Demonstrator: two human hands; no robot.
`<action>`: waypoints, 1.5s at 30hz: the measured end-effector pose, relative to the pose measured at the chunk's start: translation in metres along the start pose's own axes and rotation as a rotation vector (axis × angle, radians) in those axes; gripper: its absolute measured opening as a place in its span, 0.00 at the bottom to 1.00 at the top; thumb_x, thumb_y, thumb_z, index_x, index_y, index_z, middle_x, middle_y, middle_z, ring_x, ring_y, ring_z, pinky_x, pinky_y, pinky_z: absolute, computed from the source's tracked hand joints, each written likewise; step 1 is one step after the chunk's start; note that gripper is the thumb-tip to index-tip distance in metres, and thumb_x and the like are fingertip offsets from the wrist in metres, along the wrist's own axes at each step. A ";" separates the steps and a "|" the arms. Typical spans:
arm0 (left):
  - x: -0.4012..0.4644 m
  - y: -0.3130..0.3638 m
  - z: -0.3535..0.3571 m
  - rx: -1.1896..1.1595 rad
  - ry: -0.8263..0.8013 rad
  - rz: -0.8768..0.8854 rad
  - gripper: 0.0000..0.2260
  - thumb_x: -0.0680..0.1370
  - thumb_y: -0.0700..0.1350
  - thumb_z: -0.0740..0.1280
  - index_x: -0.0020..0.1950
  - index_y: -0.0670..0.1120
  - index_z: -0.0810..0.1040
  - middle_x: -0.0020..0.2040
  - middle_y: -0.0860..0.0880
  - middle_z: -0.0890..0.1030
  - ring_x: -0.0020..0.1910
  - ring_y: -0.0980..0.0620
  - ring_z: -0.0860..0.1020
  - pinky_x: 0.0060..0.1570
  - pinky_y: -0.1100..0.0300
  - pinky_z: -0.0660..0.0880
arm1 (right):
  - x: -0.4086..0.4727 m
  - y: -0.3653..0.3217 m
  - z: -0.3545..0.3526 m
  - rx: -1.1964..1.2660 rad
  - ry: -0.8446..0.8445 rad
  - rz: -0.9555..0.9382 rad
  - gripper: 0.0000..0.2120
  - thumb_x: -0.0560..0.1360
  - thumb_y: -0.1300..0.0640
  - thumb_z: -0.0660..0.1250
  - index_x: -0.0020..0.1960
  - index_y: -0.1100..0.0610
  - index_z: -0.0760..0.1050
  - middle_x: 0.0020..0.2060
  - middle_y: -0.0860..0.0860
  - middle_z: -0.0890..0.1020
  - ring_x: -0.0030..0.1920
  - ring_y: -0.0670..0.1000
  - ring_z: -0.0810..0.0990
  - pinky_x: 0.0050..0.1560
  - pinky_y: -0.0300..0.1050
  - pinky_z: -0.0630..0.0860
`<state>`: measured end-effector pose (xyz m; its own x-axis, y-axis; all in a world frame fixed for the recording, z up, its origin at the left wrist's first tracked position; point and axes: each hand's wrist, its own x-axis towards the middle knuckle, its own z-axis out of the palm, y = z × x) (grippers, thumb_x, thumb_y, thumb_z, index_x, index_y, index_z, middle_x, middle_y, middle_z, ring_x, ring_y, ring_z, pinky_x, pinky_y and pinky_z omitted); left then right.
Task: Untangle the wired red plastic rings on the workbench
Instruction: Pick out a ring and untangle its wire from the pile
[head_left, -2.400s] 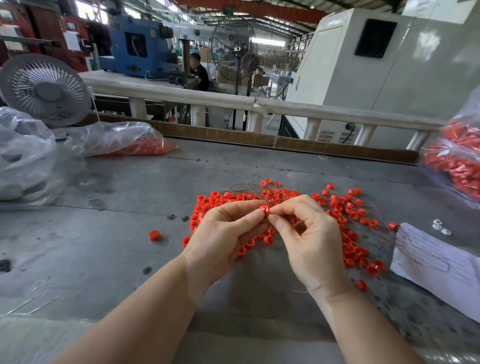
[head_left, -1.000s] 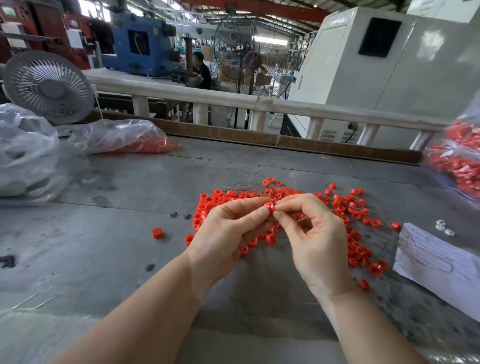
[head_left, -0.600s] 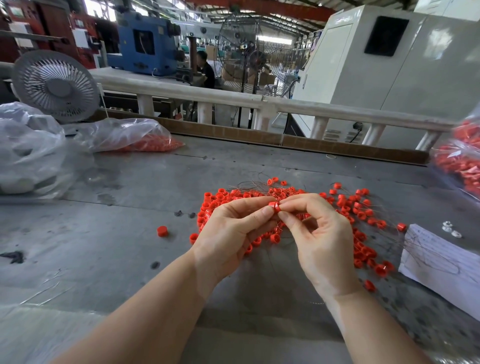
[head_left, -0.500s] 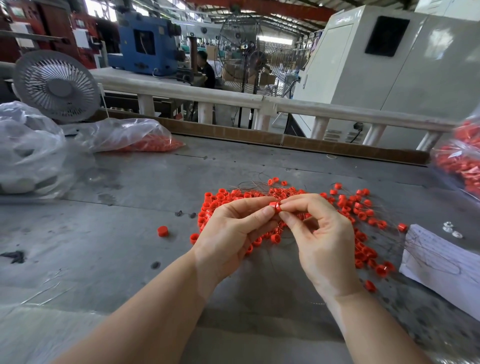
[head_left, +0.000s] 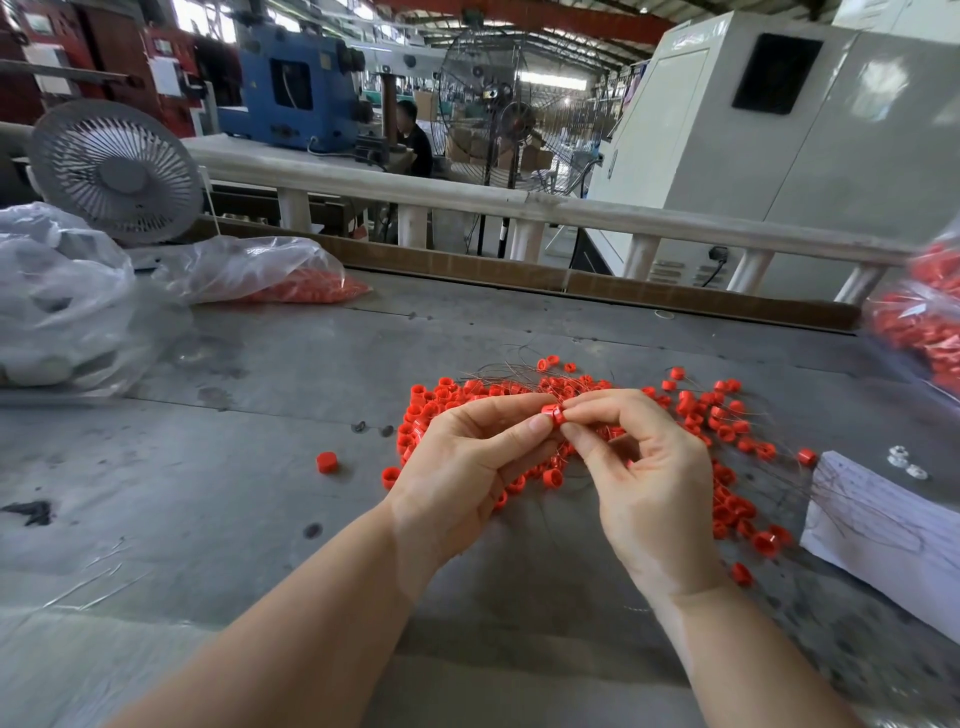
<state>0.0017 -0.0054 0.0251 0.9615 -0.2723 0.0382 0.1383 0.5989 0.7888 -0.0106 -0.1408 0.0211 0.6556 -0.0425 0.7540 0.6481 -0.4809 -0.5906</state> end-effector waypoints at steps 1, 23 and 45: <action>0.000 0.000 0.000 0.002 0.000 0.000 0.08 0.65 0.36 0.69 0.40 0.42 0.85 0.41 0.45 0.85 0.40 0.54 0.83 0.38 0.67 0.78 | 0.000 0.000 0.000 0.002 0.001 0.002 0.04 0.69 0.69 0.72 0.40 0.62 0.80 0.39 0.51 0.82 0.44 0.45 0.80 0.45 0.36 0.75; 0.001 -0.004 0.000 0.091 0.005 0.083 0.07 0.63 0.39 0.70 0.38 0.45 0.85 0.39 0.46 0.85 0.40 0.55 0.83 0.39 0.67 0.78 | -0.002 0.002 0.003 -0.078 0.056 -0.102 0.04 0.68 0.71 0.71 0.39 0.63 0.80 0.37 0.52 0.81 0.42 0.43 0.78 0.47 0.31 0.73; 0.000 -0.006 0.001 0.140 0.050 0.074 0.08 0.64 0.39 0.70 0.40 0.44 0.85 0.39 0.45 0.85 0.39 0.54 0.83 0.40 0.67 0.79 | -0.004 0.003 0.004 -0.143 0.029 -0.051 0.02 0.70 0.65 0.69 0.39 0.61 0.78 0.36 0.49 0.78 0.39 0.44 0.76 0.42 0.37 0.74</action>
<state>0.0008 -0.0101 0.0210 0.9789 -0.1916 0.0713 0.0358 0.5042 0.8628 -0.0093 -0.1382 0.0150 0.6104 -0.0388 0.7912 0.6171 -0.6030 -0.5056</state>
